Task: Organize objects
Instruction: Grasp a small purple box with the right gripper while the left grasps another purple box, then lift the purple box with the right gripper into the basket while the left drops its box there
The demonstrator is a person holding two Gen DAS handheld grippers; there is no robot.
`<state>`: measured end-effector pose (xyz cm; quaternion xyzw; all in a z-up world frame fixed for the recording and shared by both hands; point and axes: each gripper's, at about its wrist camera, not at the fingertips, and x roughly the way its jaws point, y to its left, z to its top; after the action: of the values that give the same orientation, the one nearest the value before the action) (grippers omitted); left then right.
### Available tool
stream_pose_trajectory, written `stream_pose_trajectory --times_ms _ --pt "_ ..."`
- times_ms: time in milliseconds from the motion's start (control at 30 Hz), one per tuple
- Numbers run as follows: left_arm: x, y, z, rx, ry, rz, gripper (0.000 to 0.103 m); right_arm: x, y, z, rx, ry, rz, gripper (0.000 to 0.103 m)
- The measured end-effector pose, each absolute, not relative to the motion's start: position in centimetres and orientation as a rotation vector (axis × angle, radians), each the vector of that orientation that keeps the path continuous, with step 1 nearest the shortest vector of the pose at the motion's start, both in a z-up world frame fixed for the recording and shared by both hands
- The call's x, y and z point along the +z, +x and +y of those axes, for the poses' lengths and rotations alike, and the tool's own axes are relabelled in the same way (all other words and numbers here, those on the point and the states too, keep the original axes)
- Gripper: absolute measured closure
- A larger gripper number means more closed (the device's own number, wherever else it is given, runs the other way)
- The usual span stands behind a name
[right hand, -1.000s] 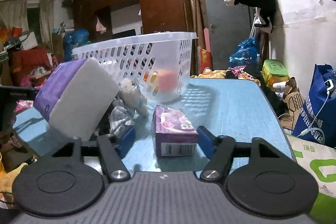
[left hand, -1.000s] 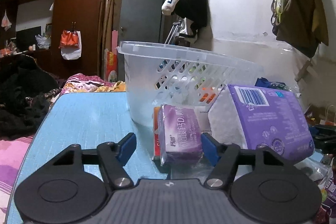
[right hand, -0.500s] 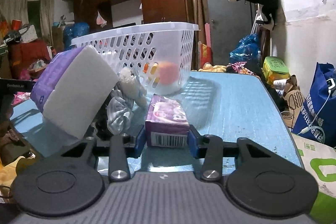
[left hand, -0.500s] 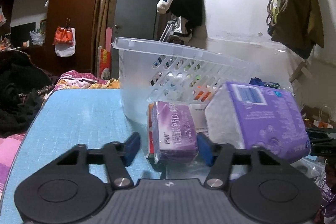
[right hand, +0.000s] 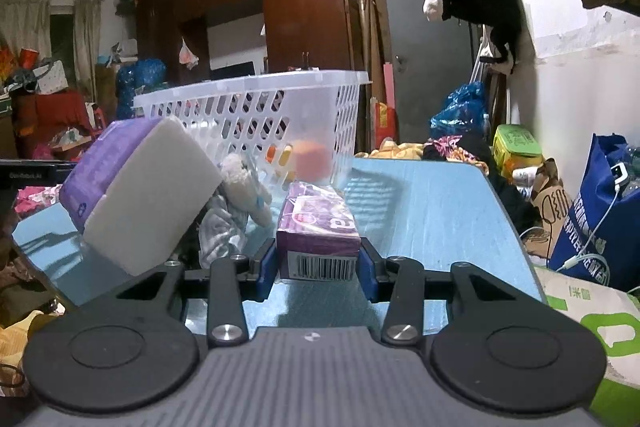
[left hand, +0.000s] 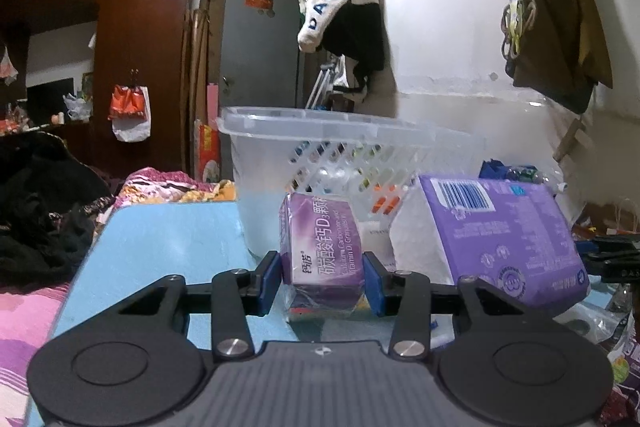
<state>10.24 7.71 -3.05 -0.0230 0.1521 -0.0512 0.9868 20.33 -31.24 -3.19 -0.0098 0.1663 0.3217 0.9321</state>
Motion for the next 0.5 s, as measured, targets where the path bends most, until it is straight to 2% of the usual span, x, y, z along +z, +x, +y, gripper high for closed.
stream_pose_trajectory --times_ms 500 --pt "-0.8 9.0 8.7 -0.068 -0.055 0.228 0.056 -2.7 20.2 -31.6 0.644 0.027 0.296 0.058"
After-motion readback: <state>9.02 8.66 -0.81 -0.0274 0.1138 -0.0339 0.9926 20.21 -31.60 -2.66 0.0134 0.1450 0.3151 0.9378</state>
